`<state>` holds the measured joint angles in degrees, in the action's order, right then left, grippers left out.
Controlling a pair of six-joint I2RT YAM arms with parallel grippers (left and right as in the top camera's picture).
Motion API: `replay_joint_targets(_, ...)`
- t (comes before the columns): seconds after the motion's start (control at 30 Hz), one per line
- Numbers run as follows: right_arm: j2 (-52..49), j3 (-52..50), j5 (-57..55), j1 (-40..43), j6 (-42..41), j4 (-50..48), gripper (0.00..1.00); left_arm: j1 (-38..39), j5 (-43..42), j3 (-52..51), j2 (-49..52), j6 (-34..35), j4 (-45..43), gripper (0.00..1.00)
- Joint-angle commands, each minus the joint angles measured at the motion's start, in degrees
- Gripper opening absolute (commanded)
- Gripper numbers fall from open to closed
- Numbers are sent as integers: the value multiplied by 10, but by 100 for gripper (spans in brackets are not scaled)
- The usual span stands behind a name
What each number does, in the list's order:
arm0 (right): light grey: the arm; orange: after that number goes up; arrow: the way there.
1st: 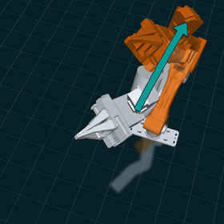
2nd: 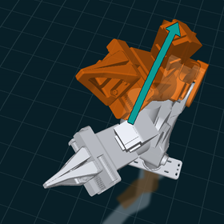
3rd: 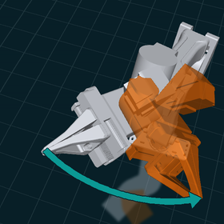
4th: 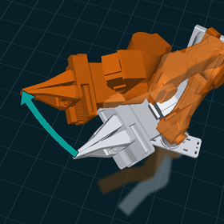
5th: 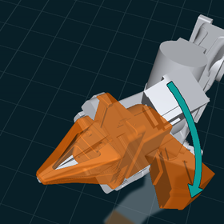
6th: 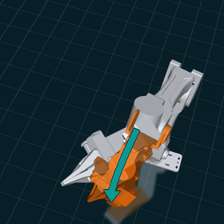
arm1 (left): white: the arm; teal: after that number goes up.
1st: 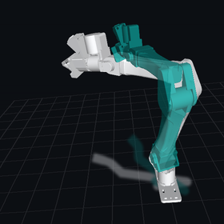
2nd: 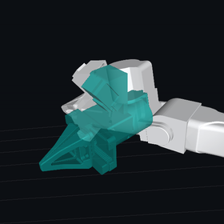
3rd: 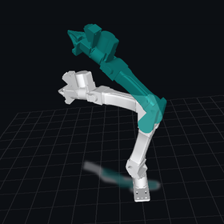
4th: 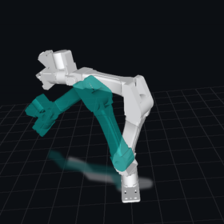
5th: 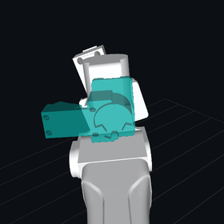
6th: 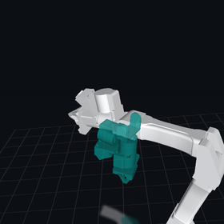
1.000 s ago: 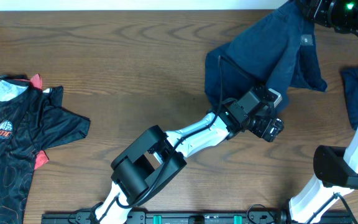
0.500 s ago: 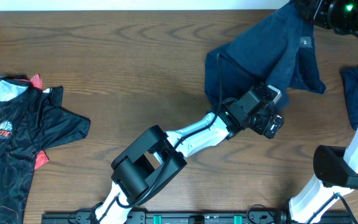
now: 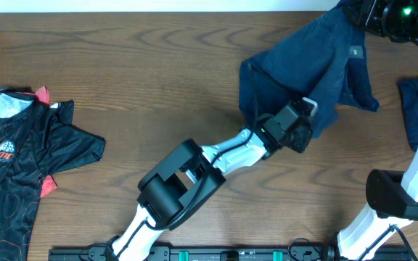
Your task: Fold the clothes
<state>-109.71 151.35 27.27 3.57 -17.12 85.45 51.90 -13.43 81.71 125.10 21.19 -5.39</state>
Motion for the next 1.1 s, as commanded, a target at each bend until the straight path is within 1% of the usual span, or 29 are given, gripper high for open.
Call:
replay_joint_targets(0.0,3,6,15,-3,15,0,1,-19,4,-1,0,21,-4,68)
replay_joint_targets(0.03,3,6,15,-3,16,0,1,-21,0,-1,0,21,-6,69)
replay_joint_targets(0.07,3,6,15,-3,16,0,1,-22,0,-1,0,21,-6,68)
replay_joint_targets(0.13,3,6,14,-3,16,0,1,-22,0,-1,0,21,-8,58)
replay_joint_targets(0.17,3,6,14,-3,16,0,1,-22,0,-1,0,20,-10,59)
replay_joint_targets(0.23,3,6,15,-3,16,0,1,-22,-5,-1,0,20,-15,77)
replay_joint_targets(0.27,3,6,15,-3,16,0,1,-22,-11,-1,0,21,-19,82)
replay_joint_targets(0.4,3,6,15,-3,16,1,1,-21,-41,-1,0,21,-31,84)
replay_joint_targets(0.6,3,6,15,-3,16,1,1,-15,-49,-1,0,21,-31,86)
replay_joint_targets(0.73,3,6,15,-3,16,3,2,-11,-71,-1,0,21,-37,87)
replay_joint_targets(1.07,3,6,15,-3,16,8,2,15,-71,-1,0,20,-60,90)
